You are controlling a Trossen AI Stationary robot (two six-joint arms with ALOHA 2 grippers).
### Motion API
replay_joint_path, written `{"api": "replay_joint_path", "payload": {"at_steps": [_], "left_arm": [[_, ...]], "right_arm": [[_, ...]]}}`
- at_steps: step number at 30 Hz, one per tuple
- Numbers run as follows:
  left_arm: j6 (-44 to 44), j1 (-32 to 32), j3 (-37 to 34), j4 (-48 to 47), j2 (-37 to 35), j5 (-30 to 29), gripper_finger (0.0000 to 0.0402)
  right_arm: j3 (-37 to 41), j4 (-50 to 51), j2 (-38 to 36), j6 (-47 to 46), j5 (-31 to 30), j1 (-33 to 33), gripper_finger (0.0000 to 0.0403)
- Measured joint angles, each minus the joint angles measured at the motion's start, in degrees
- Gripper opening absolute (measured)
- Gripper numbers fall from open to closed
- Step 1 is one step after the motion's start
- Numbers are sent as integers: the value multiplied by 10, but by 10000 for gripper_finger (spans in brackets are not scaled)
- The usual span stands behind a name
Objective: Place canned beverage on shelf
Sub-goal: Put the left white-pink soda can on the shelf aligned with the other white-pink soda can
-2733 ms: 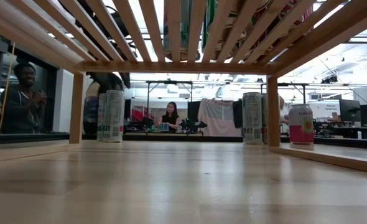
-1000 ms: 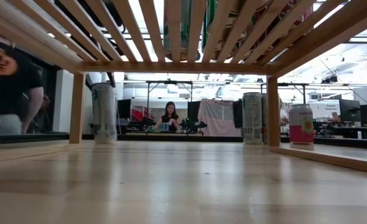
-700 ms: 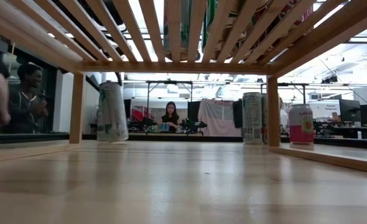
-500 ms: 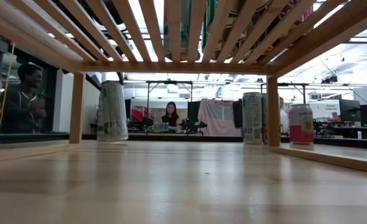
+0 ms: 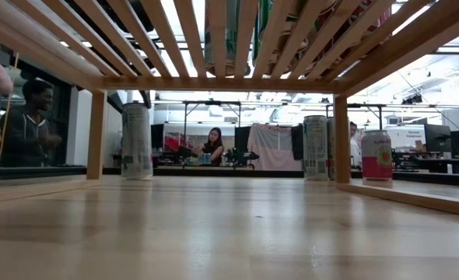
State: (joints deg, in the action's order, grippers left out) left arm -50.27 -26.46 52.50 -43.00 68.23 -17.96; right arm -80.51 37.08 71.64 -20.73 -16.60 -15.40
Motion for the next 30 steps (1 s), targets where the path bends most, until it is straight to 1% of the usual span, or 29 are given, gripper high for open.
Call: {"api": "replay_joint_path", "payload": {"at_steps": [5, 12, 16, 20, 24, 30], "left_arm": [[15, 0, 1, -19, -1, 8, 280], [34, 0, 1, -50, -1, -10, 280], [45, 0, 0, -32, 0, -11, 280], [45, 0, -1, 9, 1, -7, 280], [46, 0, -1, 40, 1, 10, 280], [95, 0, -1, 46, 0, 23, 280]], "right_arm": [[0, 0, 0, -12, 0, 0, 312], [0, 0, 0, -13, 0, 0, 312], [0, 0, 0, -13, 0, 0, 312], [0, 0, 0, -13, 0, 0, 312], [0, 0, 0, -13, 0, 0, 312], [0, 0, 0, -13, 0, 0, 312]]}}
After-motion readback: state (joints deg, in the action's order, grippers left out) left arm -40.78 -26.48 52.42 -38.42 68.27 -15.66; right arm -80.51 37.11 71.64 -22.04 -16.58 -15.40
